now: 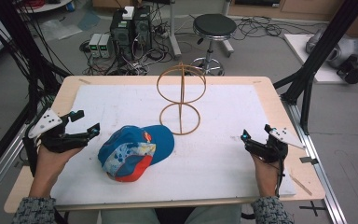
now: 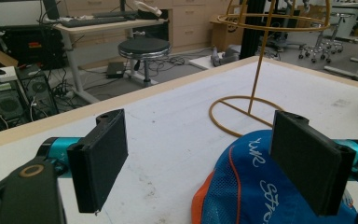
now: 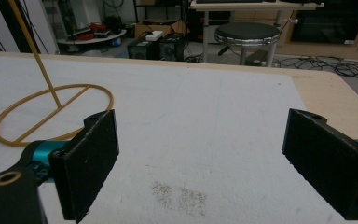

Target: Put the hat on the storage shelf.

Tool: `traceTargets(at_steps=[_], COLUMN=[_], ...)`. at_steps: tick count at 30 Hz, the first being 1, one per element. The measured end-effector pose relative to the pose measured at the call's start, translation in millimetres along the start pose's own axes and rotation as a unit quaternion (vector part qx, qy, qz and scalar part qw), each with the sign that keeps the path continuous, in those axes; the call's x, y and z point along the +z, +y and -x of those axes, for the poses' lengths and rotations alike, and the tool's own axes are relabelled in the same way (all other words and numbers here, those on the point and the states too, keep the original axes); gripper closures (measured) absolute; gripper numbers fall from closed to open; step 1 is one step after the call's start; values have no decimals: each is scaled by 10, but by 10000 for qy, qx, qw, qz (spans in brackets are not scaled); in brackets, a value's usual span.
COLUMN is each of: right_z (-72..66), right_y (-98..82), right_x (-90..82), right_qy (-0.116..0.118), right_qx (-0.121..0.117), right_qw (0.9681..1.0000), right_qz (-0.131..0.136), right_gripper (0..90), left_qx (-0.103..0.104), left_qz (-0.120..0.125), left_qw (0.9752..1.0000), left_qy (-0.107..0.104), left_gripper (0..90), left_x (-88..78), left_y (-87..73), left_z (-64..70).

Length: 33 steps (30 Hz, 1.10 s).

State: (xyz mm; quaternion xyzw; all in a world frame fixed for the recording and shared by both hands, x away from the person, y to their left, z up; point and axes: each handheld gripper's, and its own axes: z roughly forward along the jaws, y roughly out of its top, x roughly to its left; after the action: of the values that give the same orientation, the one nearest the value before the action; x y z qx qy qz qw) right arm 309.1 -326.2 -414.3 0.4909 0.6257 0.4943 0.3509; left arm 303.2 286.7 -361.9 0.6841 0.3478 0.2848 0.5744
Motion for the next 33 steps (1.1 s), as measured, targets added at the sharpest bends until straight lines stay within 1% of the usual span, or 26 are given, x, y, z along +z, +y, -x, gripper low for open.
traceTargets(at_steps=[4,10,11,17,20,21,22,27,29,31,33], right_z=[-6,1,3,-2,-2,-2,-8,-14,-10,-8,-8], right_y=[0,-4,-4,-6,-7,-7,-7,-9,-10,-12,-12], right_x=[-3,-1,4,8,10,10,16,26,25,24,24], right_qy=[16,24,34,45,44,44,59,69,65,50,29], right_qx=[-54,-9,-39,-47,-38,-38,-51,-84,-82,-77,-84], right_qw=[10000,10000,10000,10000,10000,10000,10000,9999,9999,9999,9998], right_qz=[-7,-37,-26,-57,-70,-70,-57,-90,-101,-127,-150], right_gripper=[97,97,97,97,97,97,97,97,97,97,97], left_qx=[-13,-24,-32,-65,-20,-20,11,32,33,61,94], left_qz=[12,5,8,8,-7,-7,-21,-84,-117,-215,-295], left_qw=[10000,10000,10000,10000,9999,9999,9997,9990,9984,9975,9968], left_qy=[9,1,-5,-47,-153,-153,-244,-434,-555,-666,-734], left_gripper=[195,196,196,201,207,212,228,249,268,278,289], left_x=[-3,-3,-3,4,13,13,24,75,111,158,207], left_y=[6,12,13,18,24,24,22,18,8,-5,-21], left_z=[-9,-9,-8,4,24,24,41,91,120,158,199])
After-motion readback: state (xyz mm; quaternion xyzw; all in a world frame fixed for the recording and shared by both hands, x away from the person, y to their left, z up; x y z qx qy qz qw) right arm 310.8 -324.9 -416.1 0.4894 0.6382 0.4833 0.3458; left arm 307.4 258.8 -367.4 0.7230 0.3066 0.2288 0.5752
